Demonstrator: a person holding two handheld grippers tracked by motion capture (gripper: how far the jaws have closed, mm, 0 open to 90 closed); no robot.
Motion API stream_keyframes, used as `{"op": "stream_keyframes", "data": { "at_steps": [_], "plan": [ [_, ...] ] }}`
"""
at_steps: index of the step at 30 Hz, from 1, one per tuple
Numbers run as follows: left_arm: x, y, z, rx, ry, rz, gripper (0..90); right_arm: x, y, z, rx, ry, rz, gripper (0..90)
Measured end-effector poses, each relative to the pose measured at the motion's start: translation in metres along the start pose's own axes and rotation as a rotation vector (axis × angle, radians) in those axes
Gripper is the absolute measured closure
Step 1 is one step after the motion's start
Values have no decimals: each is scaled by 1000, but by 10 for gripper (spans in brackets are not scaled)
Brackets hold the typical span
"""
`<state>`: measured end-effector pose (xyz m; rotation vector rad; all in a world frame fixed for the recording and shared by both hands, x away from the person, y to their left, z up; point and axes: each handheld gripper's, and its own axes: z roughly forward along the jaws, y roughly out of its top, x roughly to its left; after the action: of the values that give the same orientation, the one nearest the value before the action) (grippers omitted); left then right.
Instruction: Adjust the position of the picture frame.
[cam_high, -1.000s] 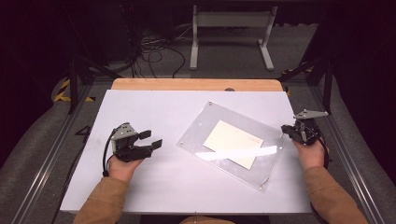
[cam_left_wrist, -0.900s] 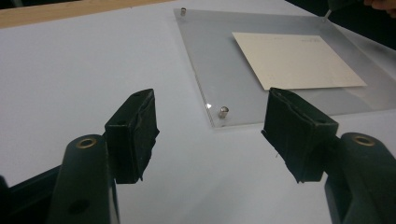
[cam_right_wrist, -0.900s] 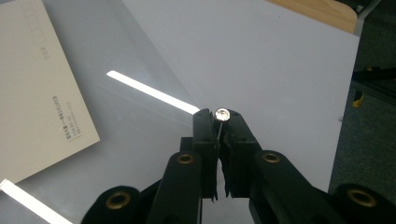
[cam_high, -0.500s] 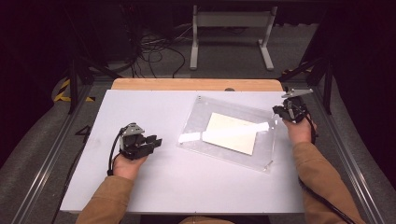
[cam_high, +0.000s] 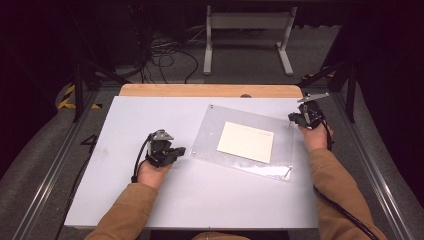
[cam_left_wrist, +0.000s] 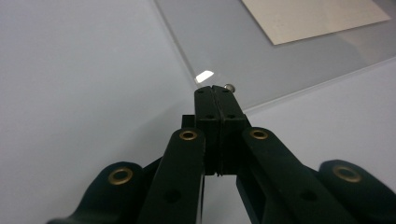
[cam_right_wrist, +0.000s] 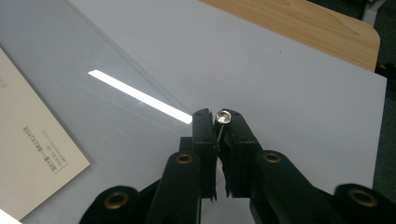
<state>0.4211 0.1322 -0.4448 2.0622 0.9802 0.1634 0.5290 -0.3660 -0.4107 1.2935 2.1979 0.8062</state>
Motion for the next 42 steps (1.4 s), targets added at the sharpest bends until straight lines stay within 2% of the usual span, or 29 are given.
{"op": "stream_keyframes", "data": {
  "at_steps": [3,4,5,6,9,10,11,14,15,16,17,19,22,23,29,31,33,34,35,38,39,42],
  "plan": [
    [-6,4,6,24,-20,24,882,1,0,0,5,-3,-7,831],
    [-7,7,8,30,-12,48,853,1,0,0,4,-4,-9,831],
    [-9,8,11,35,-18,33,841,1,0,0,4,-3,-10,830],
    [-9,10,13,38,-17,49,832,1,0,0,4,-3,-11,830],
    [-12,14,19,45,-8,46,830,0,0,0,6,1,-8,831],
    [-14,15,22,53,-6,46,813,0,0,0,6,2,-6,831],
    [-14,16,23,65,11,76,780,0,0,0,6,0,-6,831],
    [-17,17,27,79,11,75,704,-1,0,0,5,3,-6,831],
    [-16,18,27,90,19,97,695,-1,-1,0,3,5,-5,830],
    [-16,18,29,93,26,105,695,-1,-1,0,4,6,-4,831],
    [-16,18,31,97,35,88,697,-1,-1,0,4,5,-5,830],
    [-14,18,32,93,40,110,708,-1,0,0,6,2,-8,830],
    [-14,19,34,91,59,131,783,-1,1,0,9,6,-9,831],
    [-15,19,34,89,54,125,817,-1,1,0,11,7,-10,832],
    [-15,18,34,91,51,142,827,-1,0,-1,9,8,-5,831],
    [-15,18,34,89,53,154,828,-1,0,-1,2,9,-4,803],
    [-14,18,33,91,53,167,828,-2,-1,-7,-46,-12,14,682],
    [-15,18,33,87,53,169,829,-3,-2,-9,-61,-13,27,666],
    [-15,18,33,87,53,169,829,-3,-2,-9,-61,-13,27,666],
    [-15,17,32,90,58,176,829,-5,-9,-25,-115,7,66,632],
    [-16,16,32,85,50,159,829,-3,-14,-30,-125,19,59,631],
    [-18,15,31,95,42,178,830,0,-28,-47,-173,51,51,633]
  ]
}}
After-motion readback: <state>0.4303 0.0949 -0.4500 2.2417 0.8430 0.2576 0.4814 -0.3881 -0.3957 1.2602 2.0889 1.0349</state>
